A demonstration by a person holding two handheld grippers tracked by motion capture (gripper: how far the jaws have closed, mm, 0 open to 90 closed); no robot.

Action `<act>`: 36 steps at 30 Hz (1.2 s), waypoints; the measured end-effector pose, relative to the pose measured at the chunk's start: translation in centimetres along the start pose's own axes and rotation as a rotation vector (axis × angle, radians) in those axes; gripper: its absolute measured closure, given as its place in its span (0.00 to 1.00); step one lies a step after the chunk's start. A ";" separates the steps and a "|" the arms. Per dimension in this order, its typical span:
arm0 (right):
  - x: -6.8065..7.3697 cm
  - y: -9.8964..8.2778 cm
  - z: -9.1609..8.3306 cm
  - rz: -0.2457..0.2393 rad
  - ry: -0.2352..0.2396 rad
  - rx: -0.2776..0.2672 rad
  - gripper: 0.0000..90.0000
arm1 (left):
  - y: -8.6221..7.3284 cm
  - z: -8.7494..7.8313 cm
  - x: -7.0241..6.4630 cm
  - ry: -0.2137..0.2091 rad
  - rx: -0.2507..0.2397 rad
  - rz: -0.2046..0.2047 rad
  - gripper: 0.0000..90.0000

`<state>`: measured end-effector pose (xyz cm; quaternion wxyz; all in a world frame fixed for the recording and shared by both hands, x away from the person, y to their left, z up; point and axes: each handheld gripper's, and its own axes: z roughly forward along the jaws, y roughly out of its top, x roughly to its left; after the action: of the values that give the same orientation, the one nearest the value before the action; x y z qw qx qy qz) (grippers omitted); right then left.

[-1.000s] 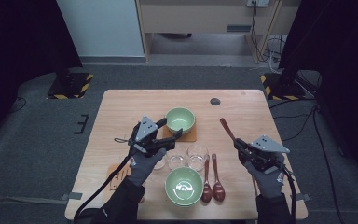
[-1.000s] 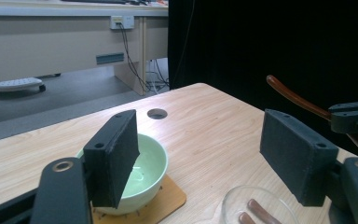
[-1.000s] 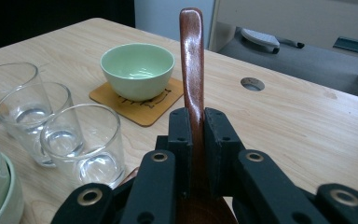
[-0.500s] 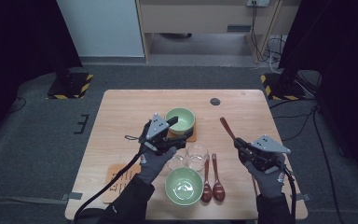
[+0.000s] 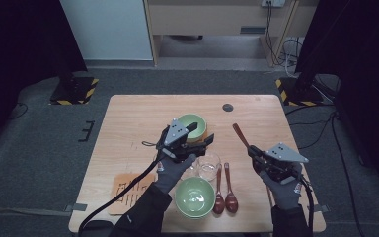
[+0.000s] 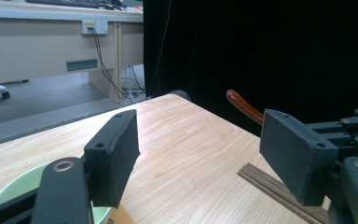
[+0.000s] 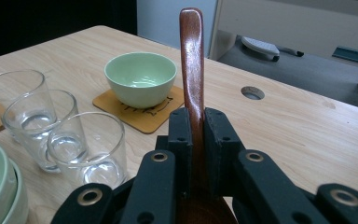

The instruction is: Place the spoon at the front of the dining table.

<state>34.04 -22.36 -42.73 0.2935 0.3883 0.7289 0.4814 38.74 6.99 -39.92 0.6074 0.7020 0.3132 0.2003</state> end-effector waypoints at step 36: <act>0.7 0.3 -0.4 -0.016 0.024 -0.023 0.91 | 0.2 4.3 -1.3 -0.077 0.025 -0.048 0.38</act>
<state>33.46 -21.90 -42.38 0.2931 0.3732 0.7299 0.4920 40.70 2.95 -40.43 0.6149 0.7089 0.3087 0.1549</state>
